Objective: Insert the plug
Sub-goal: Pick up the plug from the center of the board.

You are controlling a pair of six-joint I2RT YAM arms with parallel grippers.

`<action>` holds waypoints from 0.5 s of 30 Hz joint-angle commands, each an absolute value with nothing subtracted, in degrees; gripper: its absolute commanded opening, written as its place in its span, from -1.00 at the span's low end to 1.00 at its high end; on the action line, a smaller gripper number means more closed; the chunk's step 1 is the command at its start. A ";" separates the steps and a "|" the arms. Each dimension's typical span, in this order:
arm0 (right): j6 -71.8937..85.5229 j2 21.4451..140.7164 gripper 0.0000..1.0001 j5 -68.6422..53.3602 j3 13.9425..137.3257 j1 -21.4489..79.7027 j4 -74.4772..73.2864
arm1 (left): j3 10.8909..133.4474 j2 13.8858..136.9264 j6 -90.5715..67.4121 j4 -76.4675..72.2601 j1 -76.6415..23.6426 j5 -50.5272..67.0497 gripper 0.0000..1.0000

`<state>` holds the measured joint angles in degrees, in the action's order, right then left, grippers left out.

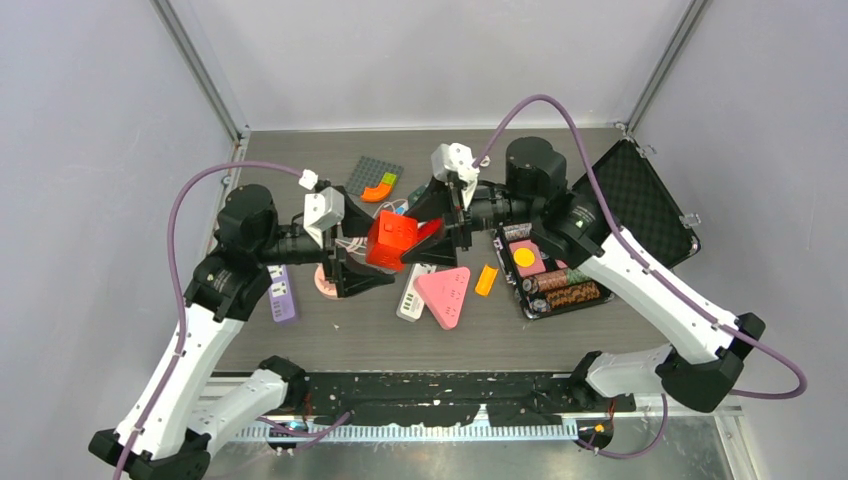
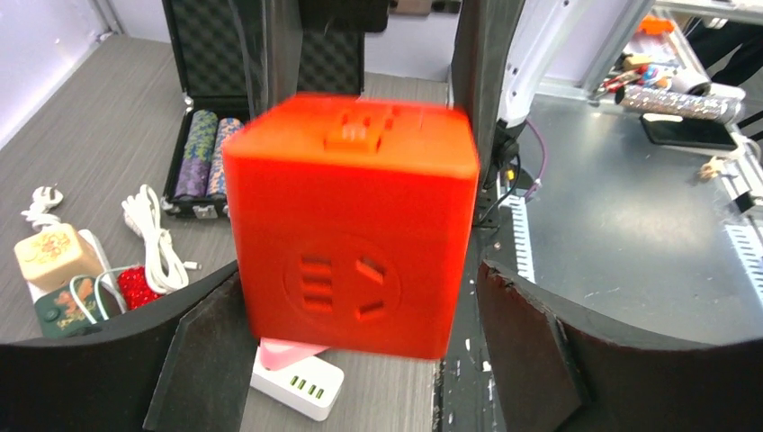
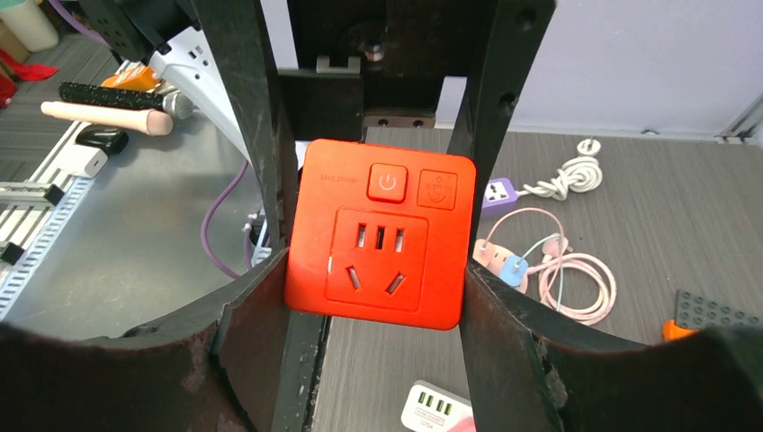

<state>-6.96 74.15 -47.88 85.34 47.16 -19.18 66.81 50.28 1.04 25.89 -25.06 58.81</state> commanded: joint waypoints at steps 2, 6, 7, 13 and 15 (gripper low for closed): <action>-5.70 69.59 -0.89 -47.84 85.20 47.31 -13.00 | 64.64 47.51 3.88 24.19 -25.22 54.93 0.66; -5.91 69.28 -0.90 -48.78 84.02 47.30 -12.99 | 65.07 46.91 3.20 23.17 -25.18 53.29 0.59; -5.96 69.27 -0.89 -48.87 83.85 47.29 -12.95 | 65.33 46.95 2.80 23.00 -25.18 53.23 0.59; -6.23 69.87 -0.90 -49.29 83.06 47.29 -12.65 | 66.06 46.90 1.70 22.78 -25.19 55.77 0.67; -6.16 70.03 -0.89 -49.35 83.06 47.35 -12.47 | 65.94 46.70 1.26 22.50 -25.18 56.63 0.70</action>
